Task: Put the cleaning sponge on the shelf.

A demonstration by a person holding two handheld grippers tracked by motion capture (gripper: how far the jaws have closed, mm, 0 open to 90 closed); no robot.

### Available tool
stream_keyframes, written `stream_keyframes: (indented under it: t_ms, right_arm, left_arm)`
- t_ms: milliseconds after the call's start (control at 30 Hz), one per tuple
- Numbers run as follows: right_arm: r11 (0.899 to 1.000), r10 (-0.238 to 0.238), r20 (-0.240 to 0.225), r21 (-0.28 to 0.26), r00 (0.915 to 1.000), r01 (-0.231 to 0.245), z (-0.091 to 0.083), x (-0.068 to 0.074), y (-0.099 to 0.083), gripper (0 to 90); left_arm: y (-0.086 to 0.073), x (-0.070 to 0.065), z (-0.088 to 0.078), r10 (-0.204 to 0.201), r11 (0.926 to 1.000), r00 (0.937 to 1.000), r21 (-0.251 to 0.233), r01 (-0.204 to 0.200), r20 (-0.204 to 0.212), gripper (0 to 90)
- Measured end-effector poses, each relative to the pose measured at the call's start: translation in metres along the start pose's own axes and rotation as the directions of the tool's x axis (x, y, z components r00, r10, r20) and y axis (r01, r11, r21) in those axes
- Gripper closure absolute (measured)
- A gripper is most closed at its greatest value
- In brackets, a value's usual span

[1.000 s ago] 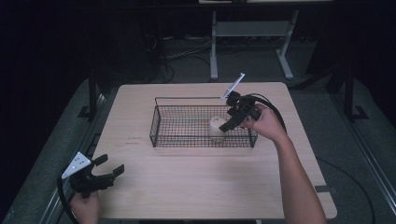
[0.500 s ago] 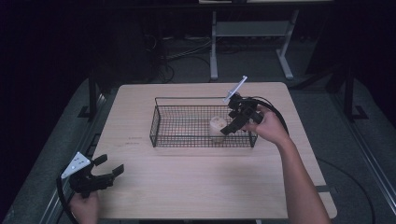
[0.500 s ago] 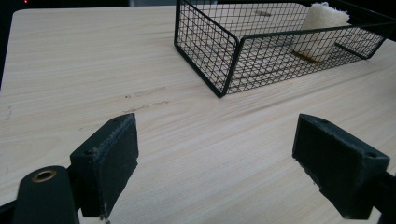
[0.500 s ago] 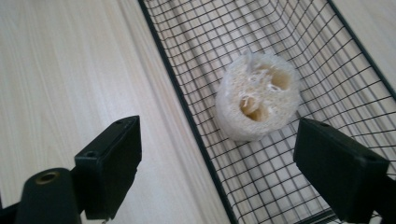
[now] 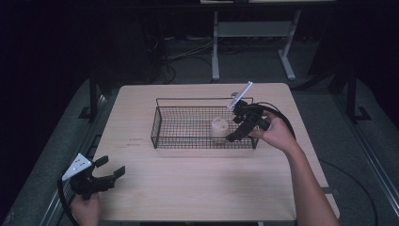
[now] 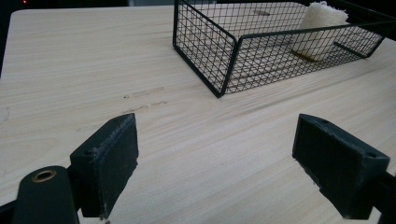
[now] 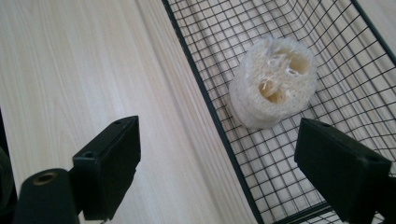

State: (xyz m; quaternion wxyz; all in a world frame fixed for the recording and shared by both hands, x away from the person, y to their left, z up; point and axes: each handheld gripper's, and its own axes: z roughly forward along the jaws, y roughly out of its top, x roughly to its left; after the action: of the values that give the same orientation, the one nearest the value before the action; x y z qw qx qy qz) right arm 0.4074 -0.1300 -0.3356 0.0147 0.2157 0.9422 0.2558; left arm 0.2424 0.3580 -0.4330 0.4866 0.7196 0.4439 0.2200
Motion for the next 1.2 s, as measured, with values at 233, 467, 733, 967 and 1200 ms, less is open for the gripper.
stream_keyframes:
  t_ms: [233,467,733,967,1200]
  right_arm:
    - [1.0,-0.003,-0.002,-0.007,1.0,0.003,-0.001,0.005,-0.007,14.0]
    - [1.0,0.004,-0.005,-0.009,1.0,-0.004,-0.002,0.009,-0.015,14.0]
    - [1.0,0.004,-0.01,0.005,0.9999,-0.004,0.001,0.011,-0.023,14.0]
    - [1.0,-0.002,-0.012,0.006,0.9999,0.002,0.004,0.018,-0.032,14.0]
    - [1.0,-0.016,-0.019,0.014,0.9997,0.016,0.007,0.023,-0.039,14.0]
  left_arm:
    - [0.0,0.0,0.0,0.001,1.0,1.0,0.002,-0.001,0.001,13.8]
    - [0.0,-0.001,0.001,0.002,1.0,1.0,0.004,-0.002,0.003,13.8]
    - [0.0,-0.001,0.0,0.005,1.0,1.0,0.001,-0.005,0.0,13.8]
    - [0.0,-0.001,0.0,0.005,1.0,1.0,0.005,-0.005,0.002,13.8]
    - [0.0,-0.002,0.001,0.005,1.0,1.0,0.004,-0.005,0.001,13.8]
